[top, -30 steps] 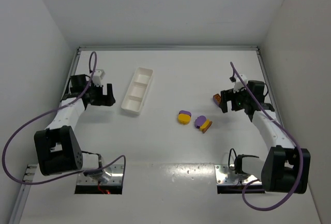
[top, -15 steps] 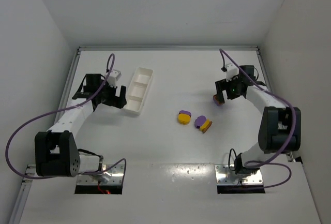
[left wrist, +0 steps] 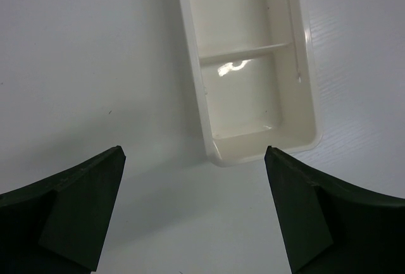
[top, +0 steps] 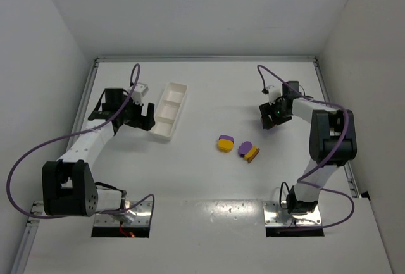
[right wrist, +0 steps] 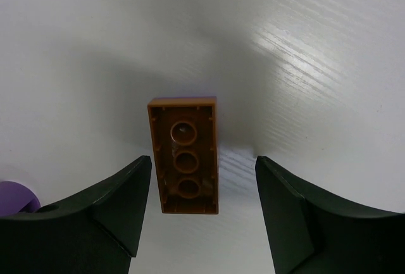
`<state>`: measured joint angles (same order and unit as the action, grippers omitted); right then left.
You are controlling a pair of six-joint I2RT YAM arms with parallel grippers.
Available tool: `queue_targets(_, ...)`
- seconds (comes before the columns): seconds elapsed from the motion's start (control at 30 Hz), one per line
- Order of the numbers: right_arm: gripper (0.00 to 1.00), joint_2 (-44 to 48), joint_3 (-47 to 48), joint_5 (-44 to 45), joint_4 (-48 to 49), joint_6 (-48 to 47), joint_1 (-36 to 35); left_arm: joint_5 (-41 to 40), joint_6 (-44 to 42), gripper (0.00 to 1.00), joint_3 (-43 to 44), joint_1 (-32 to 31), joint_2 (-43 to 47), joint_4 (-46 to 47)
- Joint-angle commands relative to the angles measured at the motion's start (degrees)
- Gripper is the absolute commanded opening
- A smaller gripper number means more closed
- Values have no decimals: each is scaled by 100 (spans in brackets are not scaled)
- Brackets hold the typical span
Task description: Sort the legos into containers by color
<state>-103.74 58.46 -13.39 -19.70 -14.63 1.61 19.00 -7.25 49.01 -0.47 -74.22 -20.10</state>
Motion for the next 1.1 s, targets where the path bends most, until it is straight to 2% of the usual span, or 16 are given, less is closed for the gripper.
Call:
queue_targets(0.0, 67, 3, 289, 56, 90, -92, -29, 68, 4, 100, 135, -67, 66, 120)
queue_targets(0.17, 67, 56, 289, 3, 90, -145, -29, 68, 4, 100, 135, -67, 12, 120)
queue_targets(0.37, 55, 109, 403, -50, 19, -268, -82, 68, 4, 100, 135, -67, 12, 120)
queue_targets(0.6, 53, 109, 570, -50, -103, -321, -205, 121, 4, 100, 135, -67, 12, 120)
queue_targets(0.73, 47, 109, 570, 3, -156, -321, -257, 121, 4, 100, 135, -67, 12, 120)
queue_targets(0.83, 38, 56, 570, 3, -157, -321, -257, 121, 4, 100, 135, -67, 12, 120)
queue_targets(0.97, 19, 56, 623, -120, -261, -321, -257, 121, 4, 100, 135, -67, 12, 120)
queue_targets(1.0, 11, 56, 623, -172, -262, -373, -257, 121, 4, 100, 135, -67, 12, 120)
queue_targets(1.07, 6, 56, 623, -373, -393, -374, -257, 174, 4, 100, 135, -67, 12, 120)
